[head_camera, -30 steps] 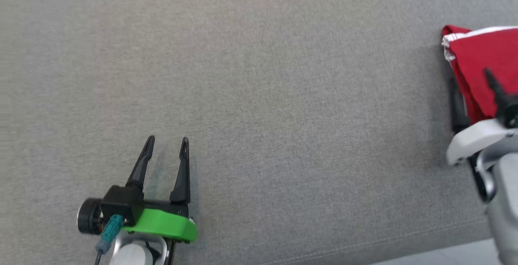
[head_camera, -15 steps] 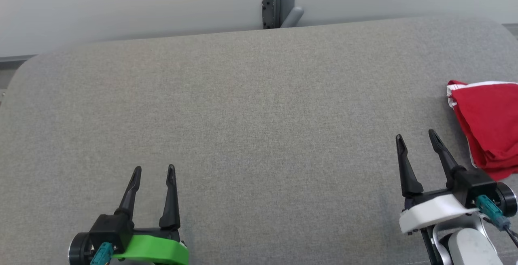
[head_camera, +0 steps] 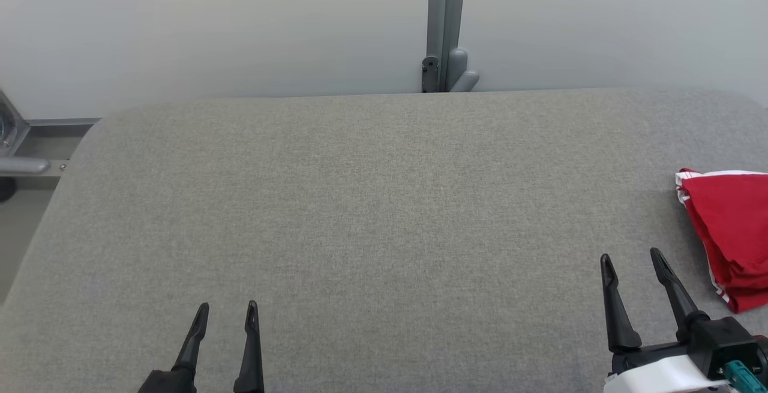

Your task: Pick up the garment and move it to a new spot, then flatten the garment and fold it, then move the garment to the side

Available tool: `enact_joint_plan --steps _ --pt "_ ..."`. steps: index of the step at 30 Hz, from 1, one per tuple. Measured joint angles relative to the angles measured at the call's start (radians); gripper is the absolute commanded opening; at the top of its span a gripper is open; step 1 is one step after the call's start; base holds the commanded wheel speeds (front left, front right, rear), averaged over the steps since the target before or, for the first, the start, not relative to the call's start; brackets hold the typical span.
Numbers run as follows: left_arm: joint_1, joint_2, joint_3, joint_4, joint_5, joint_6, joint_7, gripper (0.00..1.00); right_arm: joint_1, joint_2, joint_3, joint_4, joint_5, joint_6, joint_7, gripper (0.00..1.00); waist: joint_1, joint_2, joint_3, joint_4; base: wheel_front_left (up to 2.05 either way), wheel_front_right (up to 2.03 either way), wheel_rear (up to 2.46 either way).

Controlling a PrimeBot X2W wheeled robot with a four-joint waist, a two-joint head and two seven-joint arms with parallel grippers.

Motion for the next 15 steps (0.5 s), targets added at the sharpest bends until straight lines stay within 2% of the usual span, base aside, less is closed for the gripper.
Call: enact_joint_plan --steps 11,12,15 --pt "0.011 0.0 0.0 0.004 0.011 -0.016 0.0 1.0 0.01 0.007 -0.011 0.009 0.004 0.0 0.0 1.0 0.0 0.0 -0.026 0.029 0.0 0.0 0.0" --pt "0.011 0.0 0.001 0.004 0.014 -0.016 0.0 0.0 0.01 0.008 -0.011 0.009 0.004 0.0 0.0 0.0 0.0 0.0 -0.027 0.031 0.0 0.0 0.0" --pt "0.014 0.0 -0.002 0.027 0.013 -0.016 0.004 0.0 0.013 0.013 -0.009 0.032 0.004 0.0 0.001 0.0 0.0 0.0 -0.028 0.031 0.0 0.0 0.0"
